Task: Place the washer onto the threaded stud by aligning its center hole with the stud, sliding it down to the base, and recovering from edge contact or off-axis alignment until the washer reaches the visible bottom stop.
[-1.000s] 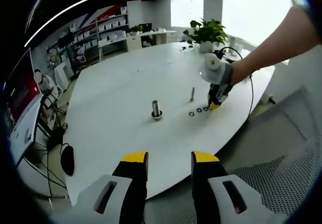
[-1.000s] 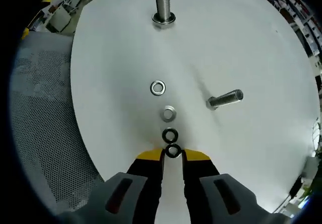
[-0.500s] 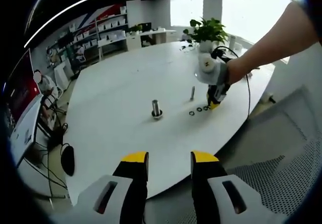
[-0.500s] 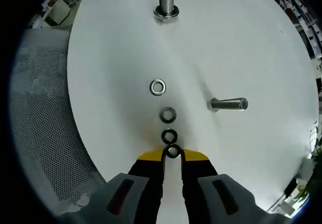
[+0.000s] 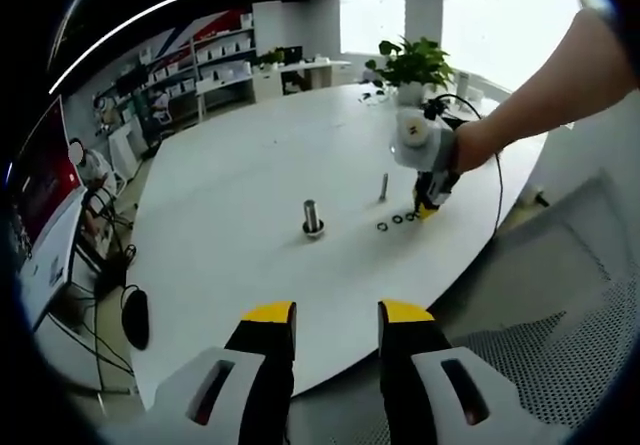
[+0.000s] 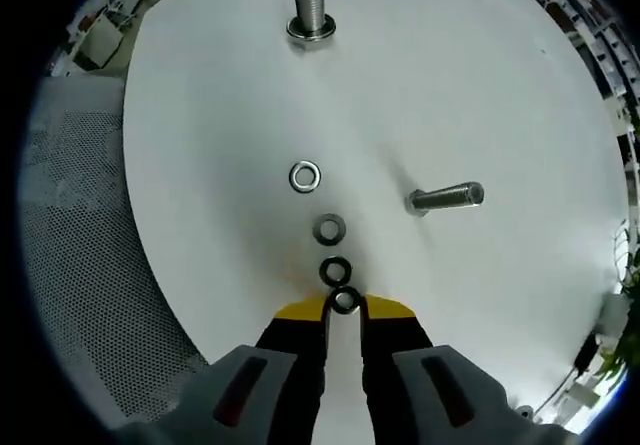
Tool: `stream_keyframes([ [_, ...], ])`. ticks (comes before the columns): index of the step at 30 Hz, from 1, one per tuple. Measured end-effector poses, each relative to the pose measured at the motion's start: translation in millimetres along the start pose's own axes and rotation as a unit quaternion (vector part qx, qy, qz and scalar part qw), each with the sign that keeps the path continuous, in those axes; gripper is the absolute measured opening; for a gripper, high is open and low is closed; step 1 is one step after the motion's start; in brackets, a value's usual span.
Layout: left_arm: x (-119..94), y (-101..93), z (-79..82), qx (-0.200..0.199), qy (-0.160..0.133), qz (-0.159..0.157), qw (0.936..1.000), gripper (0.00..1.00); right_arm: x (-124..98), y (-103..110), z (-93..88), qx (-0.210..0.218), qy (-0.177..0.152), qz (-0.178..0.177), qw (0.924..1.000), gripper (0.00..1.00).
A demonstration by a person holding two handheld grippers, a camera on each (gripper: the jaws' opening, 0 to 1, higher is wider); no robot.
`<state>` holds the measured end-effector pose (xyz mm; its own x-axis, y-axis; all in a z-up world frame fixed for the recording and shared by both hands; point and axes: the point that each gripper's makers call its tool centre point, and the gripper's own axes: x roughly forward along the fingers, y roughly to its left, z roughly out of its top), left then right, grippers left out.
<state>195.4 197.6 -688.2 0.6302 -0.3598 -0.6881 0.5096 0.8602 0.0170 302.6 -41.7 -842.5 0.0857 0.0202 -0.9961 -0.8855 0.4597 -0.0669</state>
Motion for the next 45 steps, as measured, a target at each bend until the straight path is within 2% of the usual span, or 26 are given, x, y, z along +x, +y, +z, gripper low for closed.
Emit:
stream_keyframes([
  [5, -0.3, -0.8, 0.5, 0.002, -0.001, -0.001, 1.0, 0.31, 0.3, -0.2, 0.1, -0.028, -0.003, -0.014, 0.9995, 0.13],
  [11, -0.6, -0.6, 1.4, 0.002, -0.004, -0.001, 1.0, 0.31, -1.7, -2.7, -1.0, 0.013, -0.014, -0.004, 0.9998, 0.13],
  [18, -0.6, -0.5, 1.6, 0.002, -0.004, -0.001, 1.0, 0.31, 0.0, 0.9, -1.7, -0.012, -0.008, -0.013, 0.9998, 0.13],
  [25, -1.0, -0.5, 2.5, 0.002, -0.006, -0.001, 1.0, 0.31, -7.0, -1.6, -5.1, -0.002, -0.008, -0.016, 0.9998, 0.13],
  [31, -1.5, -0.5, 3.5, 0.002, -0.01, -0.001, 1.0, 0.31, -19.6, -7.4, -0.5, 0.04, -0.039, -0.014, 0.9983, 0.13],
  [36, -1.1, -2.1, 3.4, 0.005, -0.008, -0.004, 0.9999, 0.3, -31.7, -14.3, 7.9, 0.041, -0.061, -0.023, 0.997, 0.13],
  [42, -1.3, -2.3, 3.6, 0.005, -0.009, -0.004, 0.9999, 0.3, -47.3, -28.4, 20.6, 0.064, -0.092, -0.027, 0.9933, 0.13],
  [45, -1.2, -2.7, 3.3, 0.006, -0.008, -0.005, 0.9999, 0.3, -53.6, -30.0, 24.2, 0.064, -0.097, -0.03, 0.9928, 0.13],
])
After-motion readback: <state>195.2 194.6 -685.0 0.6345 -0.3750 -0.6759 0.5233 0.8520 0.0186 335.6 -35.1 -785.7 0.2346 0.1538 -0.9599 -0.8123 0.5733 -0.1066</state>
